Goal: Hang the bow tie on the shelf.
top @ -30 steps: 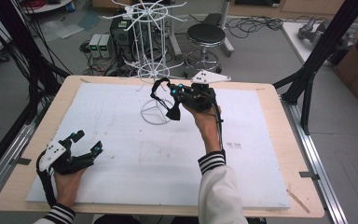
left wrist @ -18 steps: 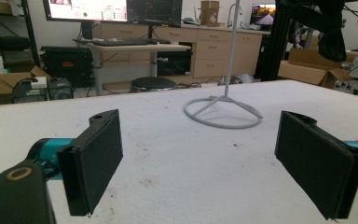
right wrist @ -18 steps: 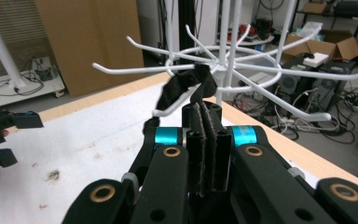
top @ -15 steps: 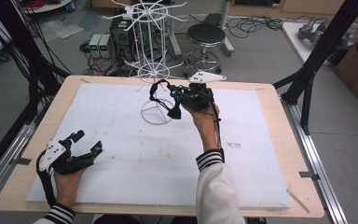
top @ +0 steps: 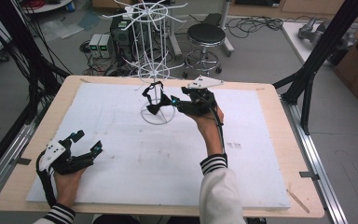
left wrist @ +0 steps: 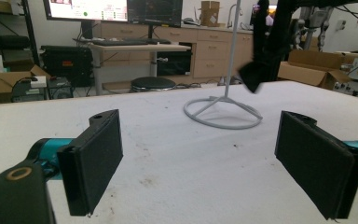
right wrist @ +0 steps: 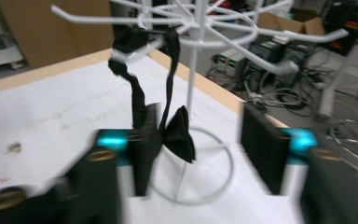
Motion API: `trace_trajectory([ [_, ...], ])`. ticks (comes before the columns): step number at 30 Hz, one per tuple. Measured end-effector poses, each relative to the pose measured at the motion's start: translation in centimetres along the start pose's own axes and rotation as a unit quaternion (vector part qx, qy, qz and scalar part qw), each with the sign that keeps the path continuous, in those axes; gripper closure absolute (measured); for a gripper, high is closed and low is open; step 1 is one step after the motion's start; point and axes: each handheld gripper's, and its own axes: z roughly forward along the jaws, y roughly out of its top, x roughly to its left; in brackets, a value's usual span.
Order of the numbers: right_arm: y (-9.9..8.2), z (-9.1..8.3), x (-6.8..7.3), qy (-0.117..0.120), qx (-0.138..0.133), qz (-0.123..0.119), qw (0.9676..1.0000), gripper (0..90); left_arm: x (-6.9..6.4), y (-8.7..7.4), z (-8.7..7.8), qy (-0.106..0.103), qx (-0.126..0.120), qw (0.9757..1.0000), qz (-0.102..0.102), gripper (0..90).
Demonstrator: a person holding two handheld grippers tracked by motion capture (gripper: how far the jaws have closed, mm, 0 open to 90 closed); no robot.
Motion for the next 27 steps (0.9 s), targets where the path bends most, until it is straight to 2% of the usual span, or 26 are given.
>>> trace_trajectory([
  [4, -1.2, -1.9, -0.1, -0.015, 0.009, 0.004, 0.9998, 19.2, 0.1, 0.0, 0.0, 0.002, -0.002, 1.0, -0.005, 15.2],
  [8, -3.5, -4.7, -0.6, -0.04, -0.014, 0.027, 0.9987, 11.9, 0.1, 0.0, 0.0, 0.001, -0.002, 1.0, -0.007, 15.2],
  [13, -7.4, -8.0, -0.5, -0.065, -0.036, 0.037, 0.9965, 11.1, 0.0, 0.0, 0.0, 0.001, -0.001, 1.0, -0.003, 15.2],
  [15, -9.3, -9.3, -0.2, -0.077, -0.052, 0.036, 0.995, 11.1, 0.0, 0.0, 0.0, 0.001, 0.0, 1.0, -0.002, 15.2],
  [18, -12.2, -11.0, 0.2, -0.092, -0.073, 0.048, 0.9919, 11.0, 0.0, 0.0, 0.1, 0.001, 0.002, 1.0, 0.001, 15.2],
  [20, -14.1, -11.9, 0.5, -0.102, -0.085, 0.054, 0.9897, 11.0, -0.1, 0.0, 0.1, 0.001, 0.002, 1.0, 0.003, 15.2],
  [21, -14.1, -11.9, 0.5, -0.102, -0.085, 0.054, 0.9897, 11.0, -0.1, 0.0, 0.1, 0.001, 0.002, 1.0, 0.003, 15.2],
  [22, -15.4, -12.4, 0.7, -0.111, -0.092, 0.057, 0.9879, 11.0, -0.1, 0.0, 0.1, 0.001, 0.002, 1.0, 0.003, 15.2],
  [25, -17.2, -13.1, 1.1, -0.128, -0.098, 0.051, 0.9856, 11.0, -0.1, 0.0, 0.1, 0.002, 0.002, 1.0, 0.004, 15.2],
  [27, -18.1, -13.4, 1.3, -0.141, -0.113, 0.048, 0.9823, 11.0, -0.1, 0.0, 0.1, 0.003, 0.003, 1.0, 0.006, 15.2],
])
